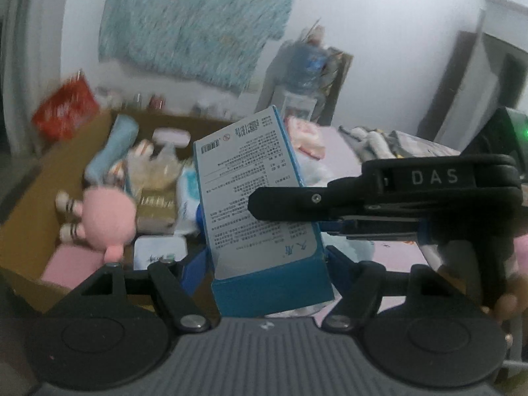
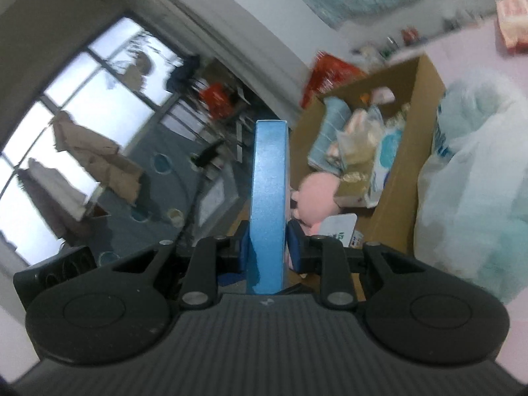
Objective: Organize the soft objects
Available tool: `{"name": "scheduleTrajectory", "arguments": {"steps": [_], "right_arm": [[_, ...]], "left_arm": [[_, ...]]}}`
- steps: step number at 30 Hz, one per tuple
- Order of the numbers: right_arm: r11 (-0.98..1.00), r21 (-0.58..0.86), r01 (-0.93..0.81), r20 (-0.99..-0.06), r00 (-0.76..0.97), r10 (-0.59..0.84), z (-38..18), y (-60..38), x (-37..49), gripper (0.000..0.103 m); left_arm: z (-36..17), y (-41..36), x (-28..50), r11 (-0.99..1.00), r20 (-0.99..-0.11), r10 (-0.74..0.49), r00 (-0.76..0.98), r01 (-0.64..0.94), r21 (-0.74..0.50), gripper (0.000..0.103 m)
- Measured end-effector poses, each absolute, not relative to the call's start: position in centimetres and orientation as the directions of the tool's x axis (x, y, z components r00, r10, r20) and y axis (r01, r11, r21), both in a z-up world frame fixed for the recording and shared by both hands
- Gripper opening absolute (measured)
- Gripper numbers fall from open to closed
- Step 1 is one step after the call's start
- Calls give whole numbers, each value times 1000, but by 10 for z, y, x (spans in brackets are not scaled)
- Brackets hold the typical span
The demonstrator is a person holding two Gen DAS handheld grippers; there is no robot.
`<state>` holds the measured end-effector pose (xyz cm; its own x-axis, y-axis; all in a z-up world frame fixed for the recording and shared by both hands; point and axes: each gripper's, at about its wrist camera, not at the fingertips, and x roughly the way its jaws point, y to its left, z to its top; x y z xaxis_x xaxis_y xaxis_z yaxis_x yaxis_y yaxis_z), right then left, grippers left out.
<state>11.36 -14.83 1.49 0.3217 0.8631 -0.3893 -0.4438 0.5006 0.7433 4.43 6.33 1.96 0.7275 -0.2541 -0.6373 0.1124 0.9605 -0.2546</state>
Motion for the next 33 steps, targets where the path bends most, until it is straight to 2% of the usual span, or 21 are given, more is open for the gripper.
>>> {"name": "scheduleTrajectory", "arguments": {"steps": [4,7,12,18,25,30,33], "right_arm": [[586,725,-362,-487,331,808,6,-119,133,19],[631,706,-321,-529,353,772,0,-103,131,19],[712,662,-234,-605,395,692,-15,-88,129,19],[789,594,-158,-668,450,593,-24,-73,118,24],[799,584,-143,-660,490,570,-24,-64,105,55],[762,633,-132,-629,487,607,-25,-70,102,62],[713,684,-154,-569,499,654,-23,-85,96,72]], "left_arm": [[2,97,59,939,-659,-289,694,71,-337,86],[-8,111,65,921,-655,-325,682,71,-383,86],[-21,119,67,917,-677,-347,649,85,-389,86],[-34,134,71,900,-692,-391,607,96,-425,86],[-36,143,72,907,-699,-379,606,93,-411,86],[-32,145,64,916,-691,-354,630,86,-392,86],[-25,145,54,931,-675,-312,669,72,-359,90]]}}
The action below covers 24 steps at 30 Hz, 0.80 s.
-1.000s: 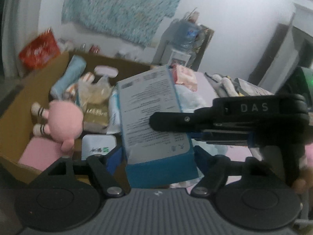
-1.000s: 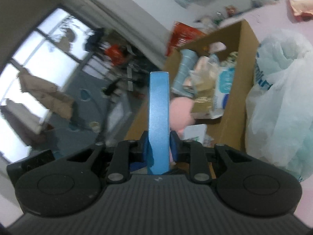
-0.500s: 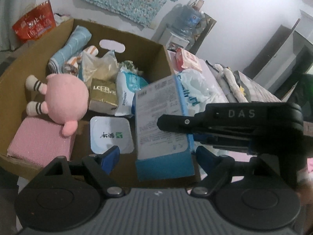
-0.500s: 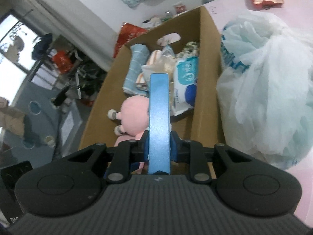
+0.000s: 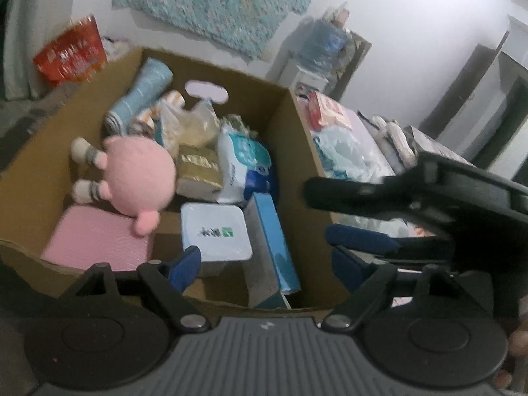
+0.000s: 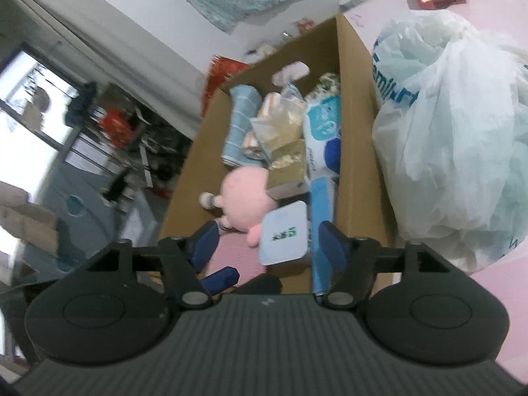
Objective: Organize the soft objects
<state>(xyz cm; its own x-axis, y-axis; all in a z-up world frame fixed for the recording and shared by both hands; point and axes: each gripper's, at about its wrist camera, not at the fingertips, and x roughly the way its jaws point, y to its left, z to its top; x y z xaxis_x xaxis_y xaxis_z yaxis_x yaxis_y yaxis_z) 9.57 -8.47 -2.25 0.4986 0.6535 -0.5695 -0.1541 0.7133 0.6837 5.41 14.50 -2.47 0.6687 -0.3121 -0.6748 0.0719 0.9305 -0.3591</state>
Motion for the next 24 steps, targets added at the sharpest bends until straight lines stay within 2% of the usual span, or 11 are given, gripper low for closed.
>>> {"name": "scheduleTrajectory", "arguments": {"steps": [2,6,10,15,24], "right_arm": [[692,699,-179,-527,525,668,-18,-96,89,86],[726,653,-214,-472,634,612,-8,-124,73,90],[807,538,-243,-467,712,525,-3,-138,54,102],[907,321,-274,-500,764,408,-3,-136,30,102],[969,127,-213,-478,843,248,-3,-140,-10,102]], "left_arm": [[-17,145,45,942,-657,-272,704,56,-330,93],[-1,144,25,962,-615,-196,764,30,-270,101],[16,136,9,985,-600,-111,792,8,-172,103],[30,126,-2,993,-605,-53,794,-23,-116,103],[43,106,-15,985,-649,44,759,-141,-98,103]]}}
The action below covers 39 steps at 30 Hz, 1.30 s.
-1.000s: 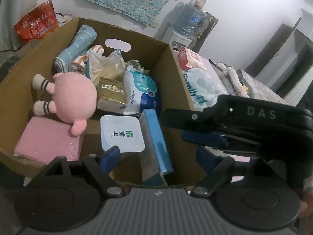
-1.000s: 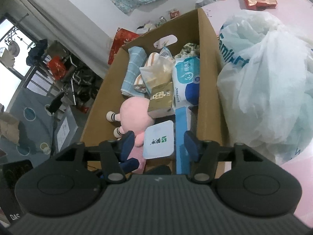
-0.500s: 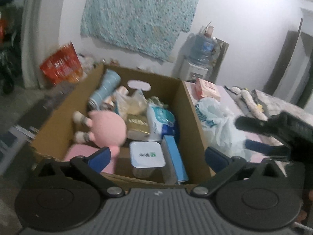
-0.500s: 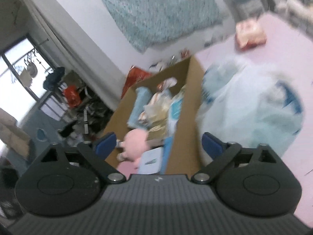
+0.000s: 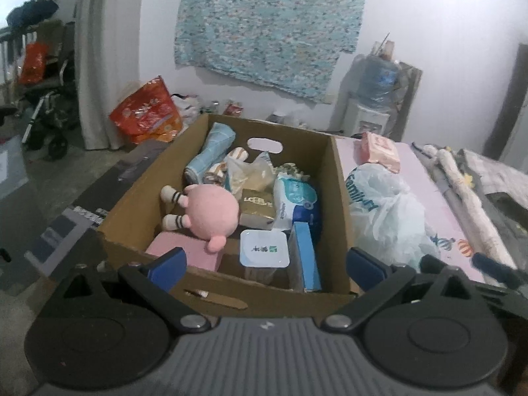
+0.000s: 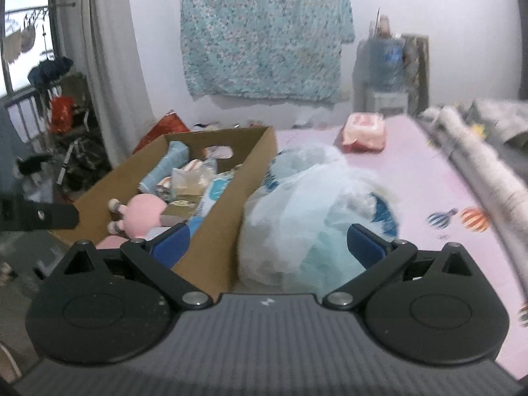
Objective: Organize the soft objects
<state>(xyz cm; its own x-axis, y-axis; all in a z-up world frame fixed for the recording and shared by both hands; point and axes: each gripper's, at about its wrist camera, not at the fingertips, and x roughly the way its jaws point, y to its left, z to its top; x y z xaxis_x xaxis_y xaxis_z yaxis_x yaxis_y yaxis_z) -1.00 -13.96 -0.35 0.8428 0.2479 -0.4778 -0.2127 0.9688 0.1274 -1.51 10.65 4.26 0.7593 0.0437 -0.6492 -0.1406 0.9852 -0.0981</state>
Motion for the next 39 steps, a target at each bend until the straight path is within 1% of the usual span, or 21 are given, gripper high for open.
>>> {"name": "scheduleTrajectory", "arguments": {"steps": [4,7,12,15,18,22,26,29,34,39], "right_arm": [[982,26,-185,-466,867,175,2,-136,-19,102],[989,-14,-147,-469,875,123,7,-136,-22,102],[994,-26,-109,-450,889,86,13,-144,-28,102],[994,-12,-111,-450,888,94,17,-148,-28,102],[989,25,-144,-489,861,138,21,-150,-25,102],[976,188,-106,-537,822,192,13,-155,-23,102],[951,301,-65,-581,778,237,-4,-151,-19,102],[952,297,-78,-616,746,253,-12,-140,-16,102],[961,244,-133,-654,709,264,-18,-117,-14,102],[967,206,-153,-658,709,252,-19,-105,-12,102]], "left_arm": [[48,87,-20,985,-629,114,769,-171,-31,103],[50,77,-20,991,-625,107,773,-136,1,103],[51,77,-20,989,-607,82,790,-138,-46,103],[50,82,-19,987,-606,94,790,-154,-47,103],[47,83,-20,986,-604,121,788,-166,-19,103],[40,89,-20,984,-623,140,770,-178,1,103],[32,92,-16,981,-658,182,731,-178,73,103],[24,93,-14,975,-668,221,711,-181,130,103],[17,97,-13,982,-696,184,694,-152,108,103],[11,98,-11,983,-718,183,671,-139,120,103]]}}
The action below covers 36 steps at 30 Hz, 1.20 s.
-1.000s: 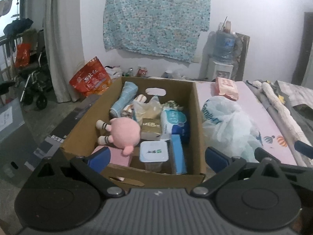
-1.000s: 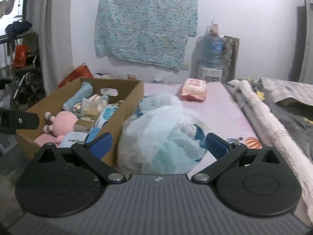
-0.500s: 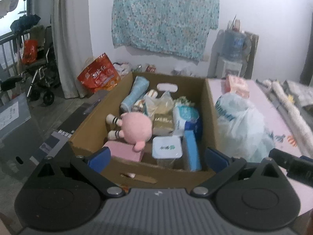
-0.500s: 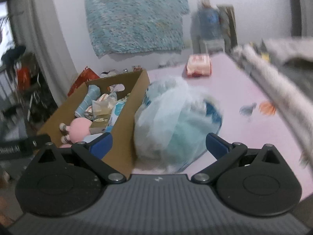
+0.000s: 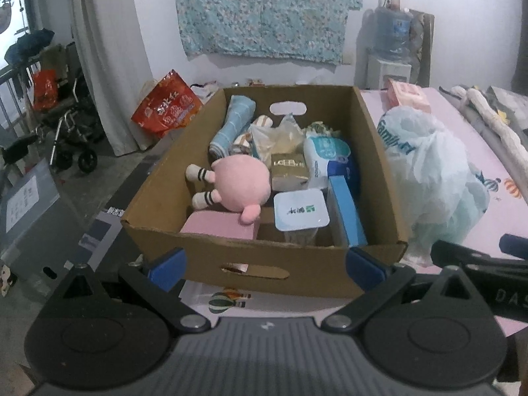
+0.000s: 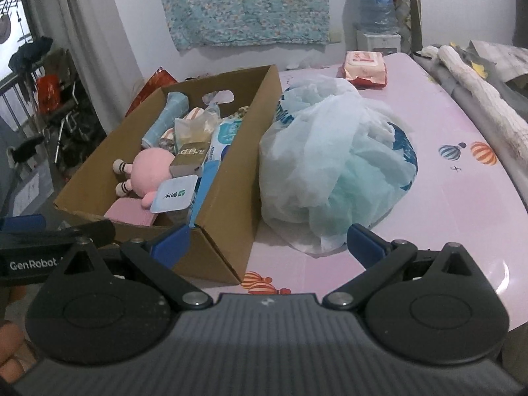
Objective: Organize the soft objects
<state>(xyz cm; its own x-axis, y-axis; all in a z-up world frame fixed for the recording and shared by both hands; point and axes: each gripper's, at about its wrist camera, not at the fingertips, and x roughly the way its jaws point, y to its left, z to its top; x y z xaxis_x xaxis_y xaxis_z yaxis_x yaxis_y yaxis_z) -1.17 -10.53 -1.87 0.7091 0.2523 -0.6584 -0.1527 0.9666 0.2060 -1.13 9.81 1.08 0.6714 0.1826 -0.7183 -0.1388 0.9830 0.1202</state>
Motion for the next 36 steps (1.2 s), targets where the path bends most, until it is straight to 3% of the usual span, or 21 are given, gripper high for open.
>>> {"name": "scheduleTrajectory", "arguments": {"steps": [36], "right_arm": [[973,166,-163,-695,681,232,-28,-97,-3,102]], "left_arm": [[-3,103,-4,983,-764,178,620,-138,117,101]]}}
